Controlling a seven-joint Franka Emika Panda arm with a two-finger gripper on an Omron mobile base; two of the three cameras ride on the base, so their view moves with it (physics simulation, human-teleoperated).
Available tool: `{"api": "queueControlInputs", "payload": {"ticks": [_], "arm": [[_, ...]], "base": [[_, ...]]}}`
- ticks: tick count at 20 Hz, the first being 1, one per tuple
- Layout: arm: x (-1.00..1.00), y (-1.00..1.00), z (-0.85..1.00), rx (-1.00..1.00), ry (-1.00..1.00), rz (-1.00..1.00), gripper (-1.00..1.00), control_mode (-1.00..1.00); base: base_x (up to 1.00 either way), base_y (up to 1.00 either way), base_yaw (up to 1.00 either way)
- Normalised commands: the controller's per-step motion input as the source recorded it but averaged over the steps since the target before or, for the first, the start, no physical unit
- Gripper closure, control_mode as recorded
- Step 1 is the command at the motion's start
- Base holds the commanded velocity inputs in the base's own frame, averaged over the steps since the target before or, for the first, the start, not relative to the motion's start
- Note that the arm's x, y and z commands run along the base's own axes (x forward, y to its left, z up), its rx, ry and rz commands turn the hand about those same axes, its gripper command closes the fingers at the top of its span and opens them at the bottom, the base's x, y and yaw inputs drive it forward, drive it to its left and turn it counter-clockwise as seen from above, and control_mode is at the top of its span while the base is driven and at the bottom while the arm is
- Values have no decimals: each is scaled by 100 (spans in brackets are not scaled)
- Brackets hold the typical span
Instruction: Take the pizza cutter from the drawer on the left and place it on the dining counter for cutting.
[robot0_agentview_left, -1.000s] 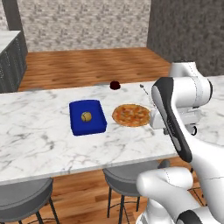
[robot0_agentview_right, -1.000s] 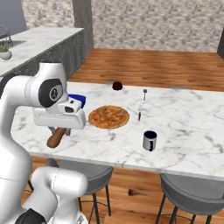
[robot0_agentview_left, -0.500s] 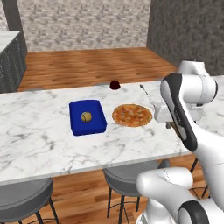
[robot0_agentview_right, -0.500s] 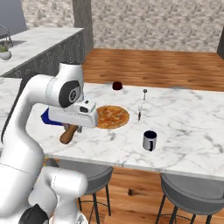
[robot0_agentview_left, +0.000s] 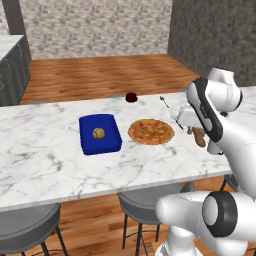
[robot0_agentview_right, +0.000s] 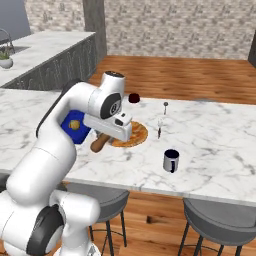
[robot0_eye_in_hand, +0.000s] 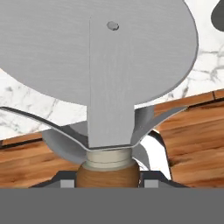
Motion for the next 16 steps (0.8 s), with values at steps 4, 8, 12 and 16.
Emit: {"api": "queueControlInputs", "payload": {"ticks": [4,8,12,16], "arm": [[51,13,-33,-2,0,-39,100,-100],[39,19,-31,-3,0,-42,100,-100],[26,11,-23,-3,1,-37,100,-100],[14,0,-30,0,4,-30,100,-100]], "base": [[0,0,0],[0,0,0],[0,0,0],[0,0,0]]}}
